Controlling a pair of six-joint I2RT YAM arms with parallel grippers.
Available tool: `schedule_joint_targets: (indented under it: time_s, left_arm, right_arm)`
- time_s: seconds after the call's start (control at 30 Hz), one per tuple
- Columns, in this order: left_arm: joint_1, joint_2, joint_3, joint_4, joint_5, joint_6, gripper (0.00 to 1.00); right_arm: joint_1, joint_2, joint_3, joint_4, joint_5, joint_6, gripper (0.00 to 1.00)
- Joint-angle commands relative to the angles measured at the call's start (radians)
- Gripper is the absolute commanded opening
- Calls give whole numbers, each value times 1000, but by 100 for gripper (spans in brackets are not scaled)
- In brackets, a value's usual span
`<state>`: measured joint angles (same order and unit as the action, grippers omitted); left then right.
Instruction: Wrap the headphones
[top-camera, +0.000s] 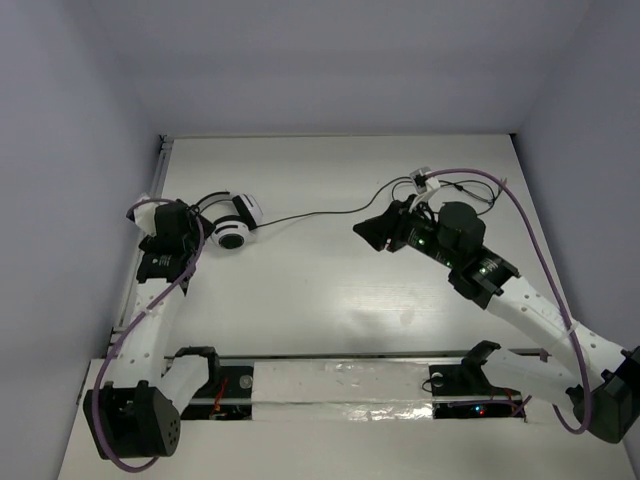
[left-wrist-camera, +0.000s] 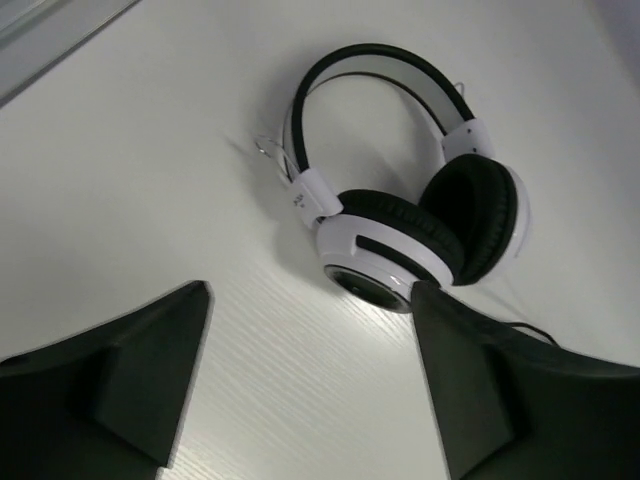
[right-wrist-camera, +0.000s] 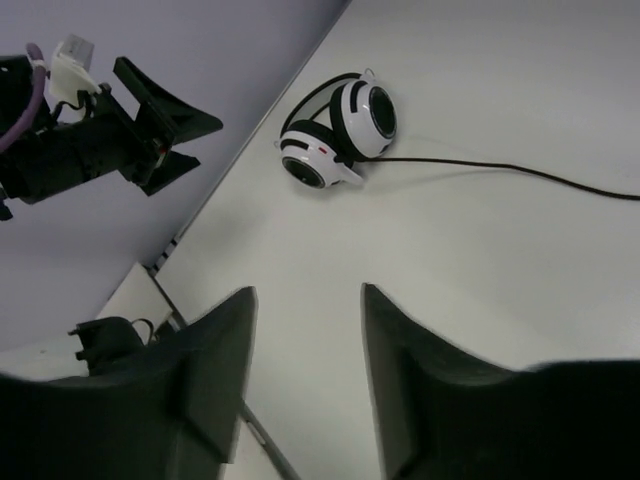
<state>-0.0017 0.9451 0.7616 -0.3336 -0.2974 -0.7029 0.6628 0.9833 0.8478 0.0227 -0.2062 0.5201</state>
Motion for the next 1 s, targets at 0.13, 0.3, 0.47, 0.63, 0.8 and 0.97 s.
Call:
schedule_joint_targets:
  time_s: [0.13, 0.3, 0.47, 0.63, 0.8, 0.97]
  left_arm:
    - [62, 7, -39, 21, -28, -6, 93]
    - [62, 29, -71, 7, -49, -40, 88]
    - [62, 176, -39, 42, -3, -90, 88]
    - [62, 279, 4, 185, 38, -164, 86]
    - [62, 417, 86, 222, 35, -196, 86]
    - [62, 513, 97, 260, 34, -208, 86]
  right_arm:
    - [18, -21, -7, 26, -4, -8, 83]
    - [27, -6, -4, 17, -9, -14, 83]
    - [27, 23, 2, 19, -28, -15, 83]
    - [37, 48, -4, 23, -36, -23, 83]
    - [46, 57, -12, 22, -33, -29, 83]
    - [55, 71, -9, 20, -32, -34, 83]
